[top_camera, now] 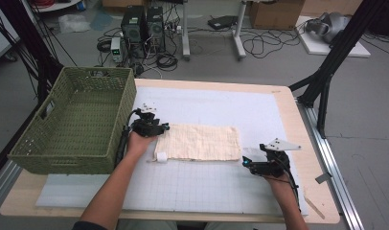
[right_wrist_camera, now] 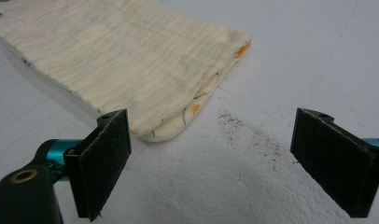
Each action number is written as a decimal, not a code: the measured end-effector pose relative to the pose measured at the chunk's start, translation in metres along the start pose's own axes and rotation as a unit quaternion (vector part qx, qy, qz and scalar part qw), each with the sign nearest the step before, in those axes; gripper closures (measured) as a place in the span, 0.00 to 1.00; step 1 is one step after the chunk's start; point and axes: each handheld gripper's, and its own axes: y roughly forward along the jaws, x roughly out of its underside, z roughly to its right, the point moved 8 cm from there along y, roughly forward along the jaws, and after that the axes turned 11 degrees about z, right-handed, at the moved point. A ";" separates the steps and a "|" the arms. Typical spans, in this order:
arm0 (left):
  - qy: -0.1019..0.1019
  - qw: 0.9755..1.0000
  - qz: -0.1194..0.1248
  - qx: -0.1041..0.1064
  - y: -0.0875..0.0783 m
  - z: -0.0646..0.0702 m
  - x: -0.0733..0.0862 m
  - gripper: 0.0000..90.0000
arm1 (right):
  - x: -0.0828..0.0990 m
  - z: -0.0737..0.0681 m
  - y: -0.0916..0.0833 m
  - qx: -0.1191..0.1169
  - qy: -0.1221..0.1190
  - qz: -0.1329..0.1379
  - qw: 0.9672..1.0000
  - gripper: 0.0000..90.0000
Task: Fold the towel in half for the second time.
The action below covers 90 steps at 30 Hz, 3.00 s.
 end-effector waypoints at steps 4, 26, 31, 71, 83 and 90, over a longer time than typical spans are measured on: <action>0.024 1.000 -0.002 0.011 0.000 0.005 0.000 0.80 | -0.001 0.000 0.000 0.001 0.003 0.001 1.000 0.13; -0.013 0.999 0.010 0.030 -0.002 0.002 0.000 0.94 | -0.040 0.006 0.043 -0.025 0.007 -0.012 1.000 0.13; -0.020 0.999 0.012 0.034 -0.002 0.002 -0.001 0.94 | -0.048 0.011 0.069 -0.030 0.001 -0.030 0.999 0.18; -0.040 0.998 0.023 0.050 -0.006 0.000 -0.002 0.94 | -0.035 0.023 0.121 -0.047 -0.016 -0.087 0.995 0.93; -0.038 0.994 0.084 0.051 -0.019 0.001 -0.023 0.94 | -0.056 0.028 0.112 -0.016 -0.029 -0.024 0.999 0.93; -0.018 0.994 0.088 0.059 -0.029 0.009 -0.028 0.94 | -0.058 0.019 0.103 -0.027 -0.046 -0.012 0.999 0.93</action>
